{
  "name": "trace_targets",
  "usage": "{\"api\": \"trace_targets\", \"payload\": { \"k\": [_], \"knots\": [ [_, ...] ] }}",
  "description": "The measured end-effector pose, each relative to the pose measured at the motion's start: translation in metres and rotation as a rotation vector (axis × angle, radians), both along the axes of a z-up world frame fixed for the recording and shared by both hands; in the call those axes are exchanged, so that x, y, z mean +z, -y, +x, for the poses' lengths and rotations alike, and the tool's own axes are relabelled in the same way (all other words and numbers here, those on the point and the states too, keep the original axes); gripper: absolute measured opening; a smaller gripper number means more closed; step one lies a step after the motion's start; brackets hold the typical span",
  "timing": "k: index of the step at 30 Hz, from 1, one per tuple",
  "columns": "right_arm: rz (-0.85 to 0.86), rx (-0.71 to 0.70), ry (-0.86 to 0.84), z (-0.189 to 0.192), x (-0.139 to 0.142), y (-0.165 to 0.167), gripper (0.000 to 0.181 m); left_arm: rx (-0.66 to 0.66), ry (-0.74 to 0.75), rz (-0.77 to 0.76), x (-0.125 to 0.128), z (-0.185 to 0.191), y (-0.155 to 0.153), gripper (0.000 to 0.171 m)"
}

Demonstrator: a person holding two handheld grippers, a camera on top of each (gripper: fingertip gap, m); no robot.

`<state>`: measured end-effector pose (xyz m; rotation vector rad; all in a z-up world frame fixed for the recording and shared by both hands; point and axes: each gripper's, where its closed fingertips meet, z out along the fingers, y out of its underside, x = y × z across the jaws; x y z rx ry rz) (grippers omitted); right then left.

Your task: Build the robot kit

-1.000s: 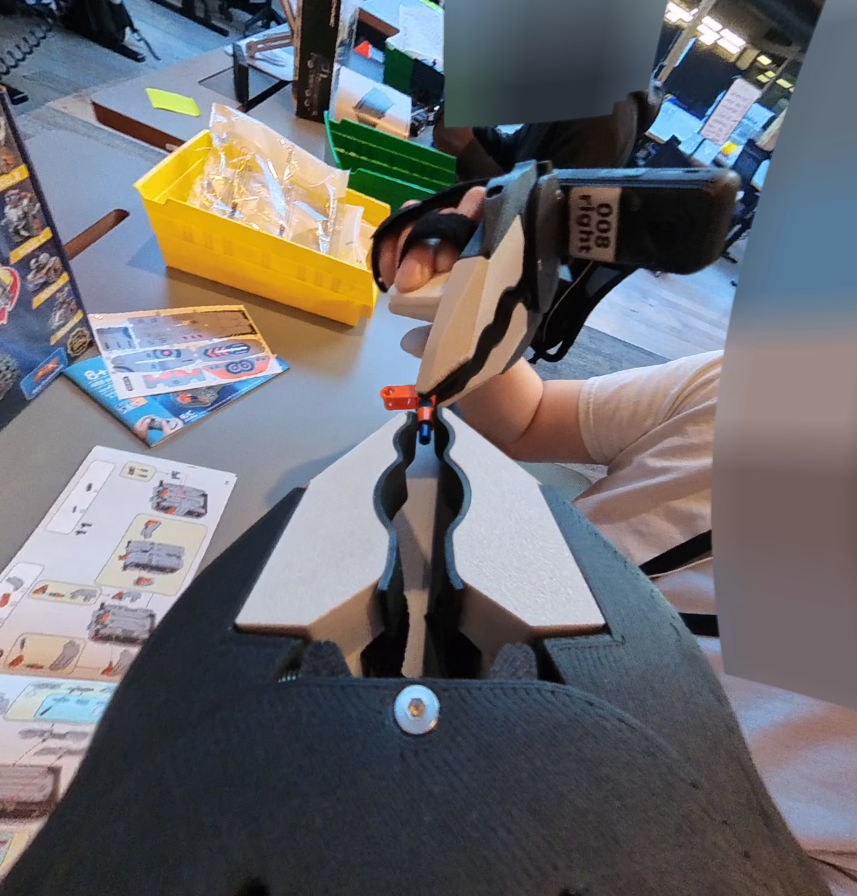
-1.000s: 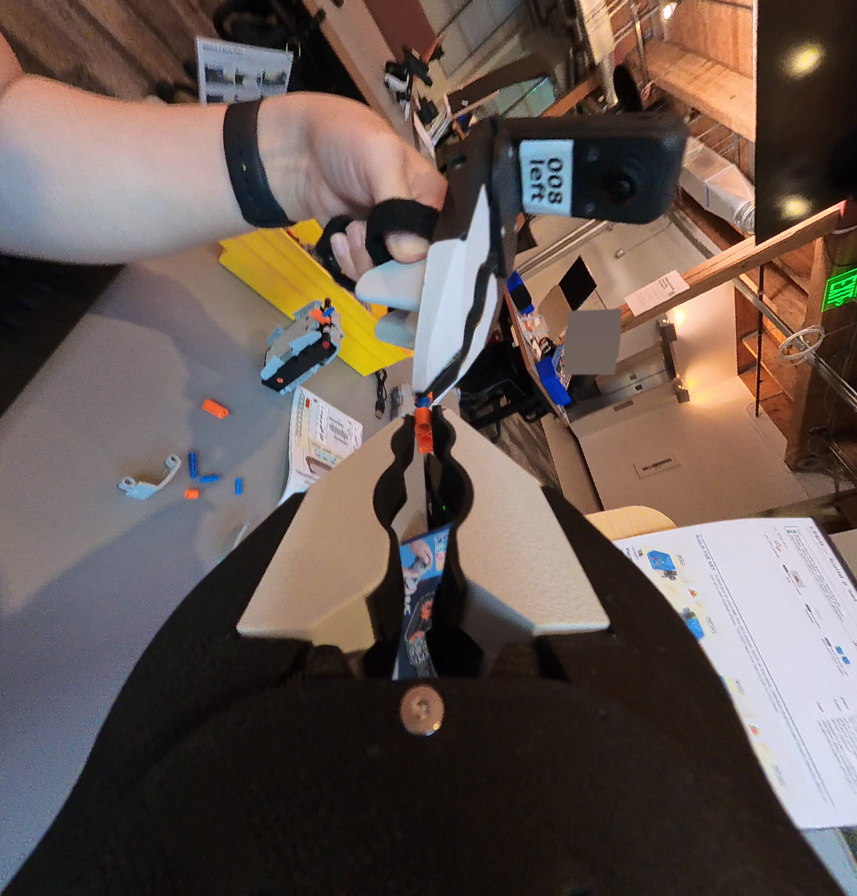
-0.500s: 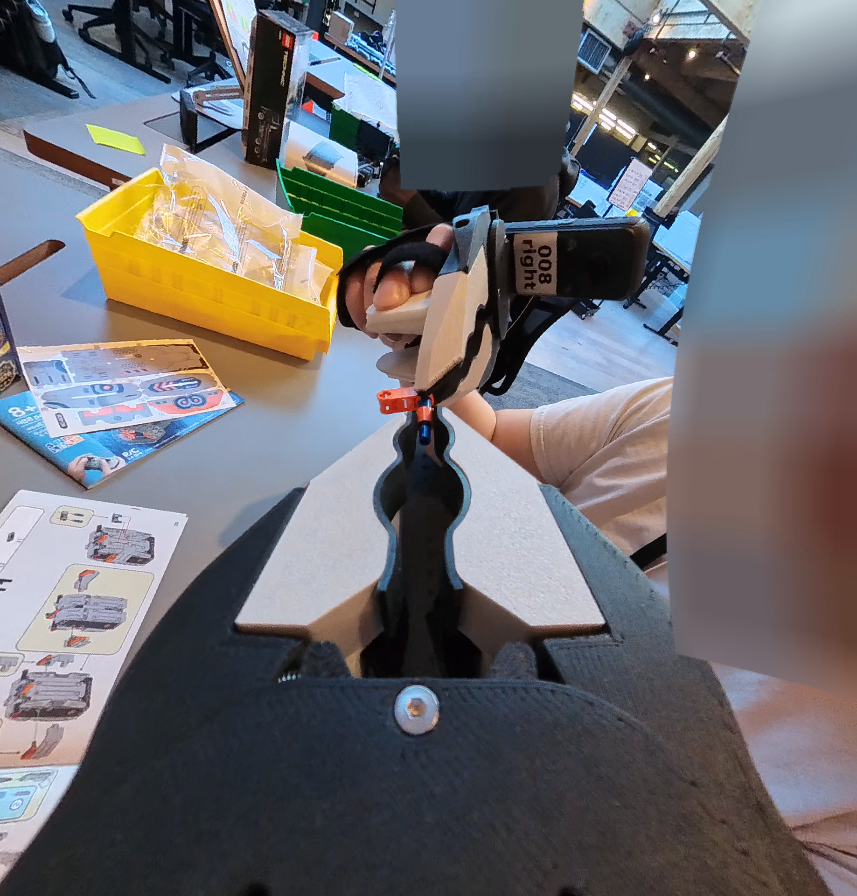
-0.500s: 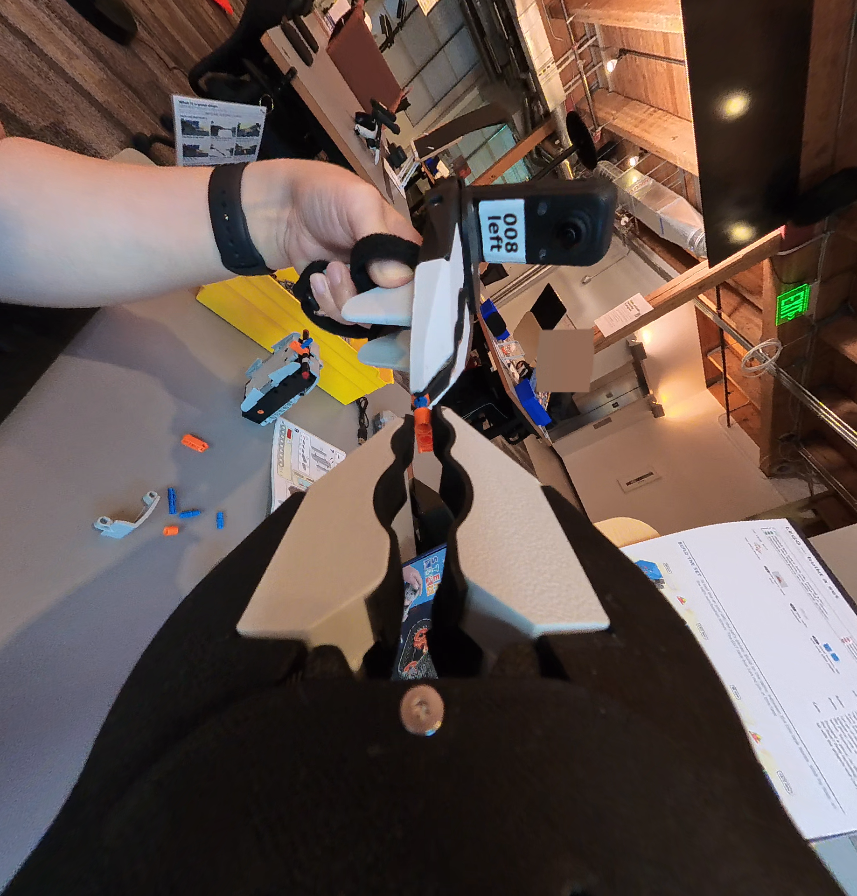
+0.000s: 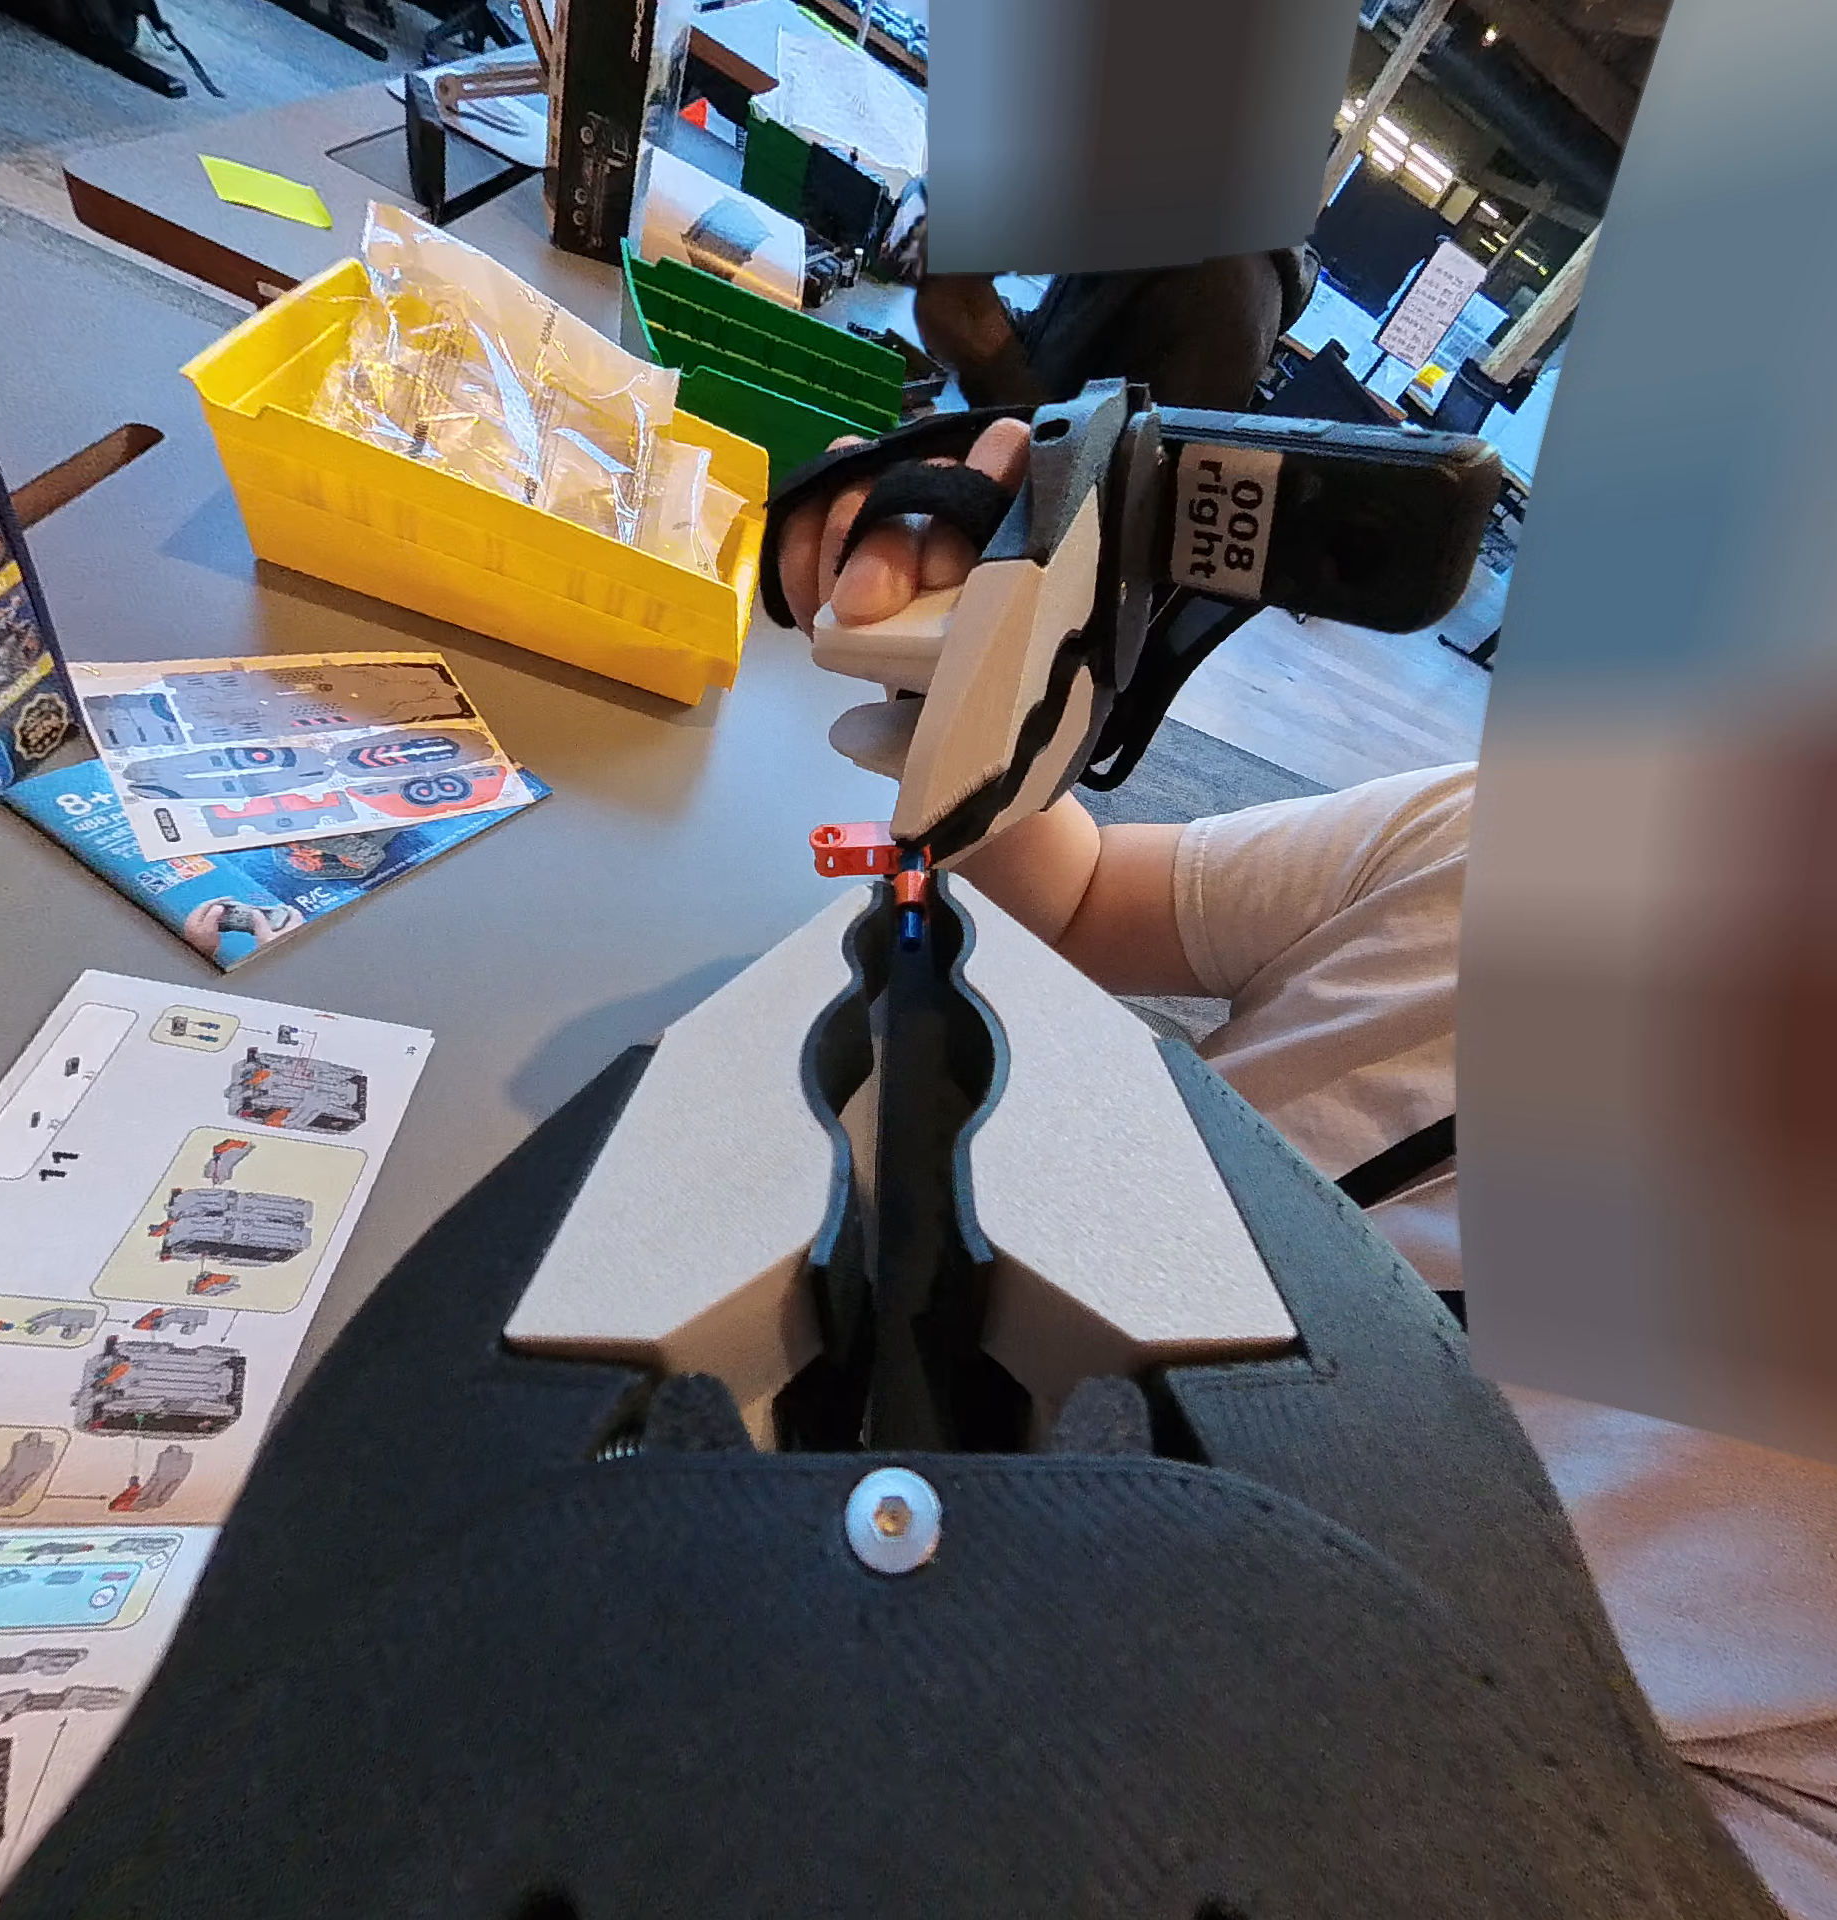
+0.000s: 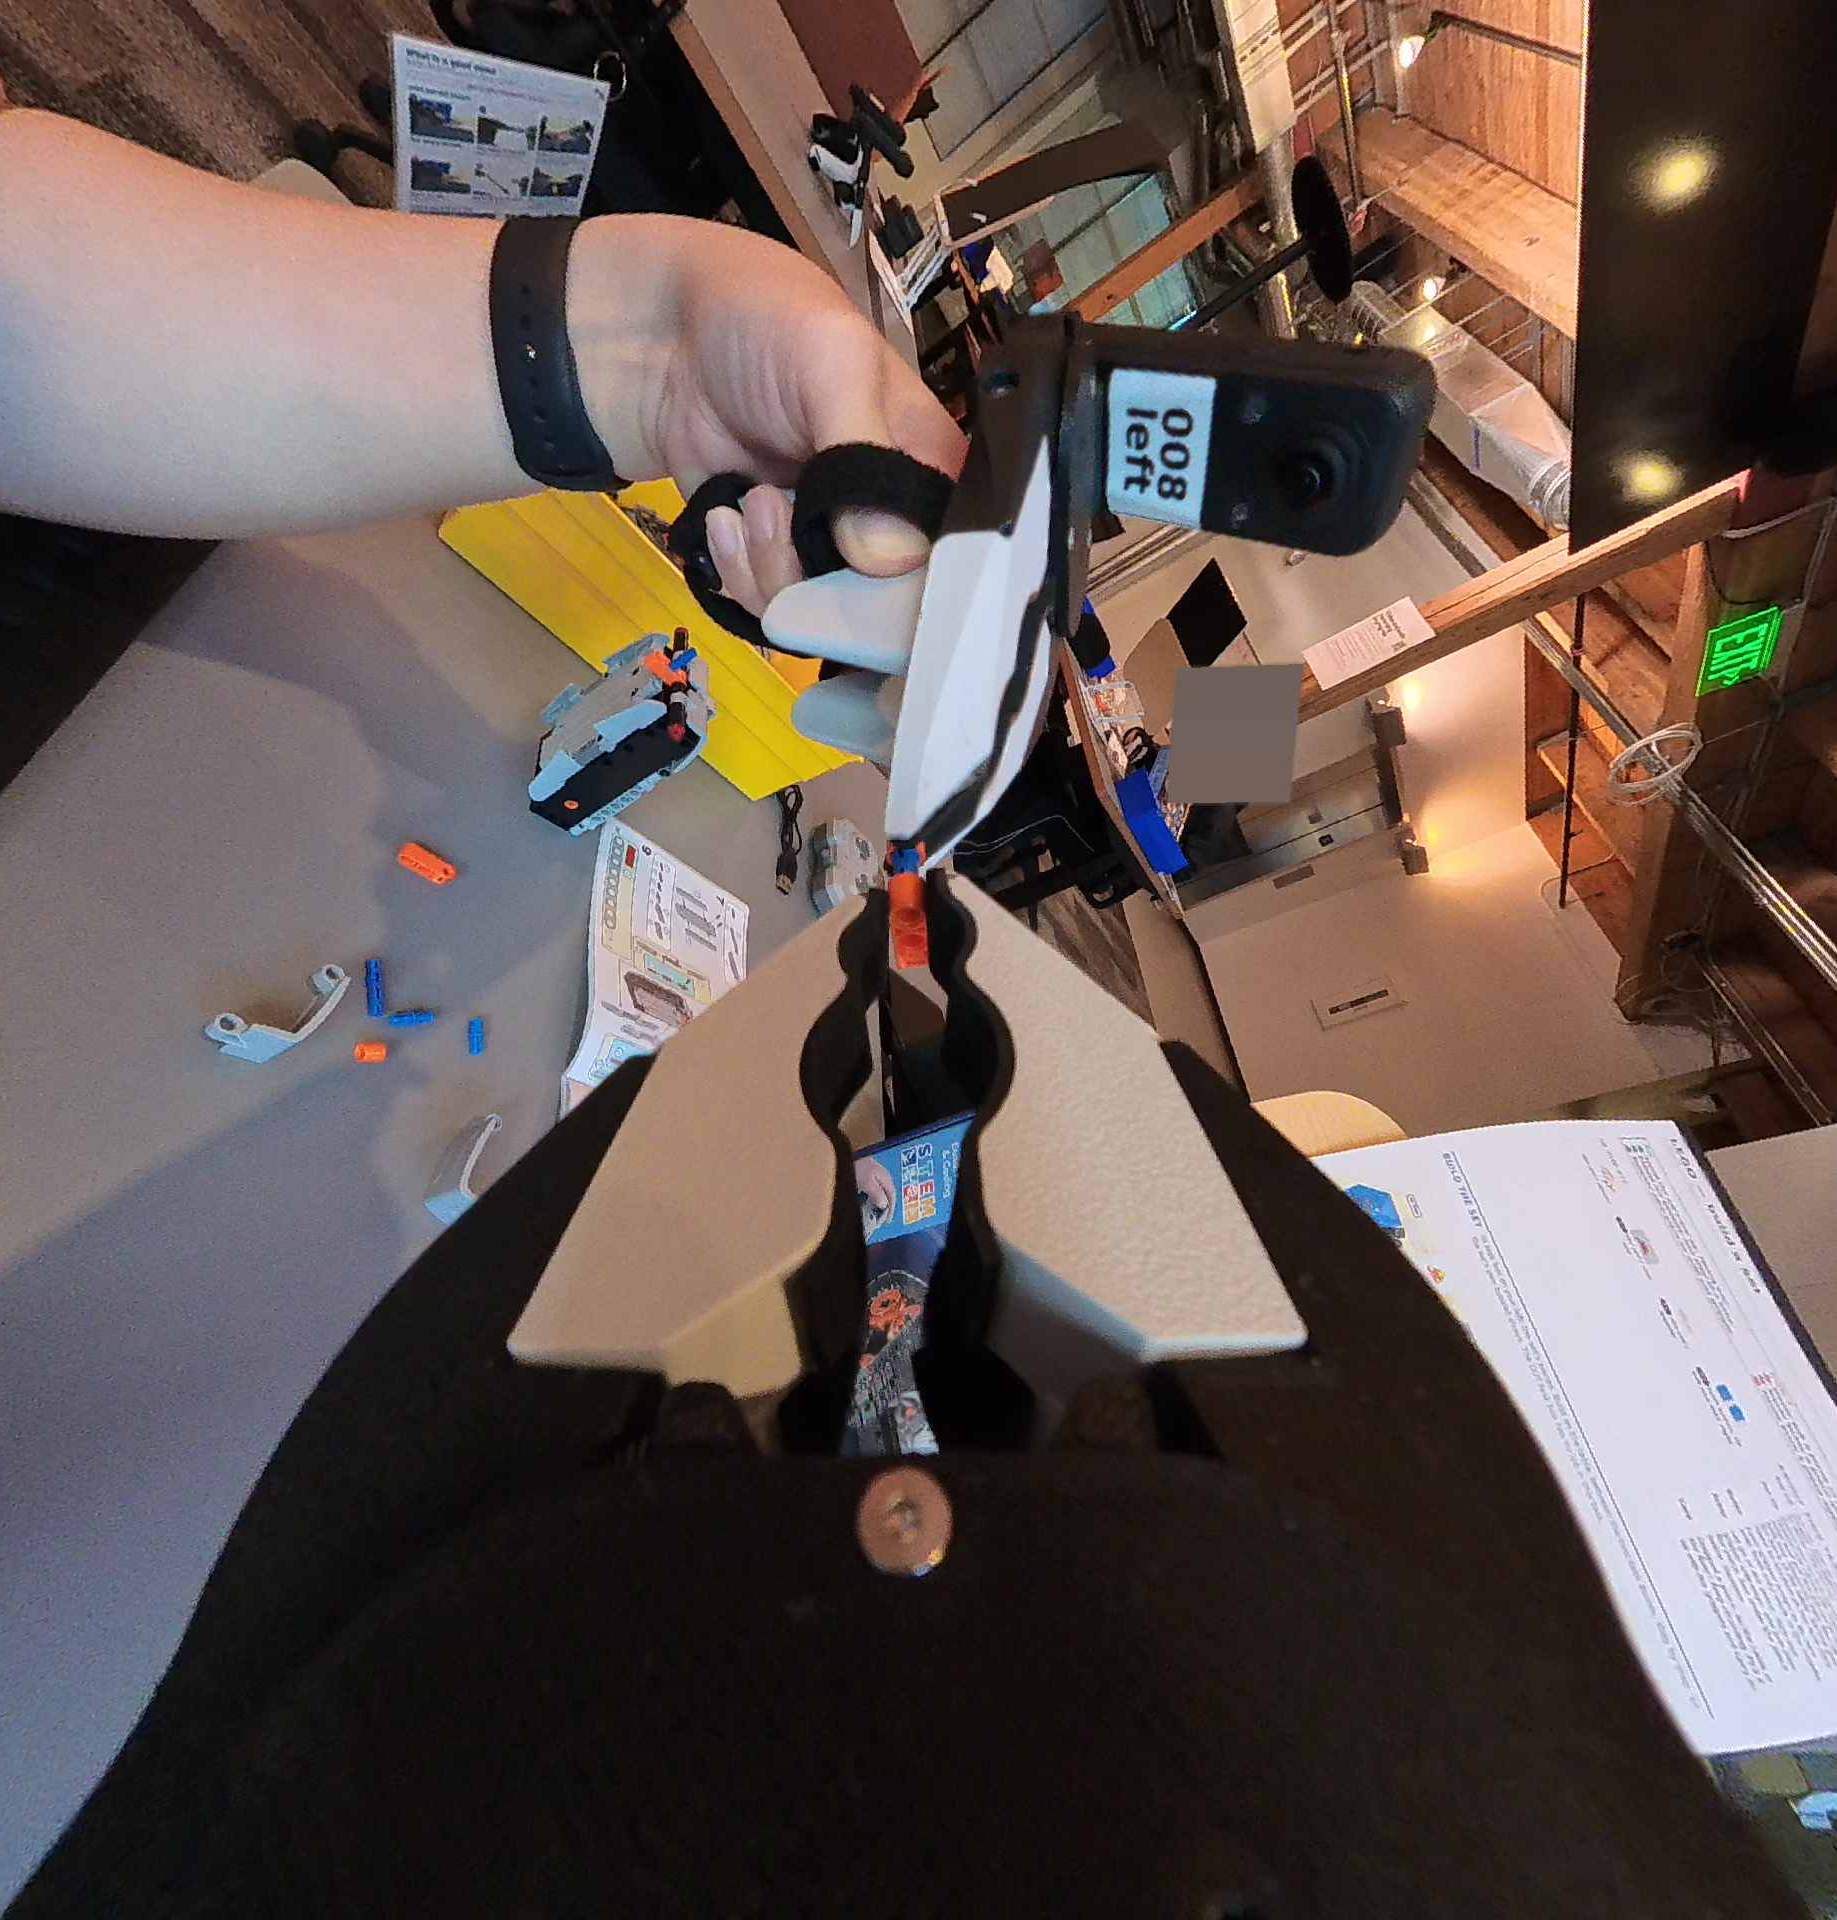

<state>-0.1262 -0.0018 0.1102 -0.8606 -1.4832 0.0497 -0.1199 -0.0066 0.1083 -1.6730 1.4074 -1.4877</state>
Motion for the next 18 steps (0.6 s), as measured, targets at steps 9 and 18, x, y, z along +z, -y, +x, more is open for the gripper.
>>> {"api": "trace_targets", "payload": {
  "k": [9,18],
  "knots": [
    [-0.007,-0.003,0.019,-0.001,-0.005,-0.002,0.005,-0.017,0.01,-0.036,-0.001,-0.001,-0.003,0.005],
    [-0.027,-0.047,-0.096,-0.001,0.01,-0.012,0.005,0.038,0.086,-0.031,0.011,-0.001,-0.012,0.005]
  ]
}}
